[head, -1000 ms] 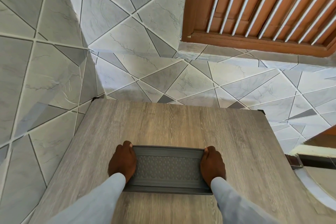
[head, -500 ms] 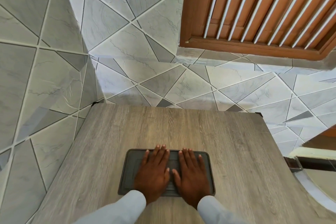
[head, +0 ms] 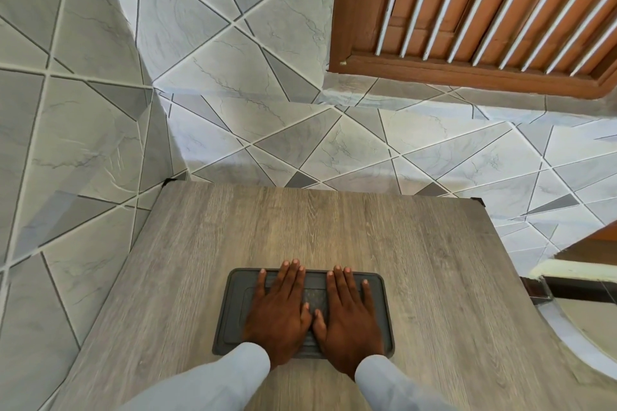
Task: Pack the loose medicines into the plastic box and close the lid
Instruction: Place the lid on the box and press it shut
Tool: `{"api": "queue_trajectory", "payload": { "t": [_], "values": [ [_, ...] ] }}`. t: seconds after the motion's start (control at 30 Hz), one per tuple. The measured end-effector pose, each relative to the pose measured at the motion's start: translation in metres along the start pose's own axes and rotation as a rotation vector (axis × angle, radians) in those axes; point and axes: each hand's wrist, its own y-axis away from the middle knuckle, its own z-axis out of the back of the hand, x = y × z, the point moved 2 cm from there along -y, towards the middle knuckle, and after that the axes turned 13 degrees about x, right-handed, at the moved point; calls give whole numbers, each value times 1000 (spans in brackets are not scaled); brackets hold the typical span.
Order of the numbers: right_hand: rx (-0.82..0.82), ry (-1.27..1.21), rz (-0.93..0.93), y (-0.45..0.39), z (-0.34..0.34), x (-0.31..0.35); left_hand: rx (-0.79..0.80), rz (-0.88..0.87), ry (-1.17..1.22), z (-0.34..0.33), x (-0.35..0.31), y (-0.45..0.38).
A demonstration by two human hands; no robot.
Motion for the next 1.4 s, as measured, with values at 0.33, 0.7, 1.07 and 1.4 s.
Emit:
{"api": "queue_trajectory", "payload": {
  "t": [0.33,0.7,1.07,1.4],
  "values": [
    [57,-1,-13,0,3,1,23,-8,6,-1,0,-1],
    [9,-31,-34,18,4,-27,-22,67,9,0,52,31],
    [63,-45,-48,18,7,-26,-1,40,55,8,49,30],
    [161,83,38,58,2,-47,203,-65,-81,-4,70,77]
  ]
}}
